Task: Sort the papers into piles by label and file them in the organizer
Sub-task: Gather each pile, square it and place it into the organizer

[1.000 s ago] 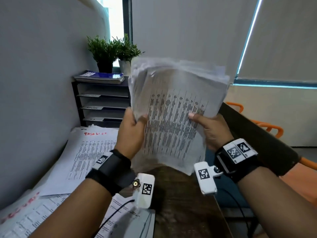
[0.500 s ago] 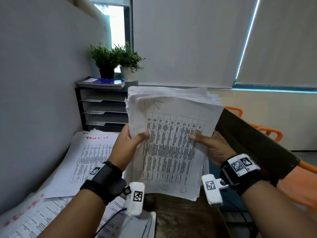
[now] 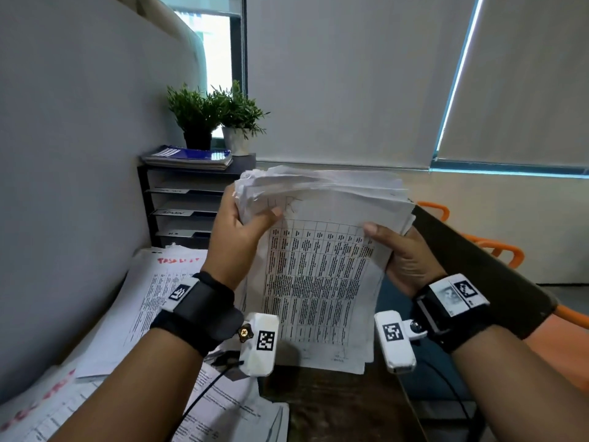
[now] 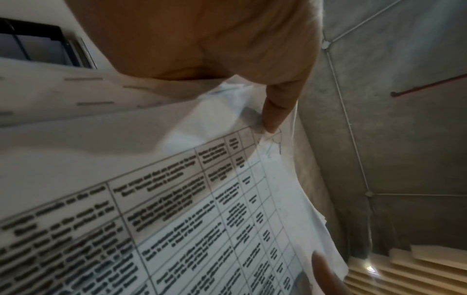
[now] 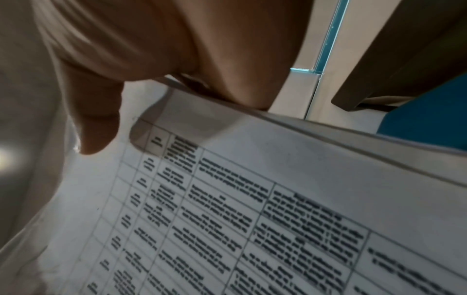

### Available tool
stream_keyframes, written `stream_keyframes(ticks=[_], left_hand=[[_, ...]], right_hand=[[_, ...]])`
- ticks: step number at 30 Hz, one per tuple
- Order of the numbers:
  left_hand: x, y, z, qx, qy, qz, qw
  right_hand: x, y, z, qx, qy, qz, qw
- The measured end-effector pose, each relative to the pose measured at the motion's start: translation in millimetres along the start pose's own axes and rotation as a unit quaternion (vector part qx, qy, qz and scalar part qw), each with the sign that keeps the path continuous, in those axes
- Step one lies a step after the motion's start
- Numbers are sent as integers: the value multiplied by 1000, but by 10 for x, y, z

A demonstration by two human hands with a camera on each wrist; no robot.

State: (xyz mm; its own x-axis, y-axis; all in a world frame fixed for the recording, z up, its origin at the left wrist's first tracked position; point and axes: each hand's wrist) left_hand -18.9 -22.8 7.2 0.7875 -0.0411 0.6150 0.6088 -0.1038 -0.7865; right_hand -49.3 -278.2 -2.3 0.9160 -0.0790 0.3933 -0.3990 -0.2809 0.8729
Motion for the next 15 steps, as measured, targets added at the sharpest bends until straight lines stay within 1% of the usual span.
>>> stream_keyframes(ticks=[2, 6, 8, 10, 13, 15], left_hand=[[-4, 81, 36, -7, 3, 3, 1000], [-133, 311, 72, -26, -5, 69, 997], [-178, 371, 24, -16, -8, 81, 997], [-111, 336, -42, -2, -23, 72, 997], [79, 208, -87, 10, -49, 33, 998], [149, 173, -61, 12, -56, 10, 998]], right_hand=[[-6, -43, 39, 0, -3, -13, 1000], [-112, -304, 68, -6, 0, -64, 998], [-163, -379, -30, -9, -11, -77, 997], [-80, -366, -102, -24, -33, -61, 997], [126, -205, -156, -72, -77, -32, 994], [185, -66, -149, -77, -66, -1, 995]])
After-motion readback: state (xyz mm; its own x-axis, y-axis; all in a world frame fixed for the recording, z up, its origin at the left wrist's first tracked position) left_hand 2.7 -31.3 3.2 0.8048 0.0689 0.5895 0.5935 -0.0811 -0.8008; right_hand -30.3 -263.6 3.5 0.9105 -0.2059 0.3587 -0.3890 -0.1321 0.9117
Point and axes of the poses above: each hand's wrist, its own x-axis towards the middle knuckle, its own z-axis out of the back of the hand, y = z × x, and after that the axes turned 1 degree about -x, right-handed
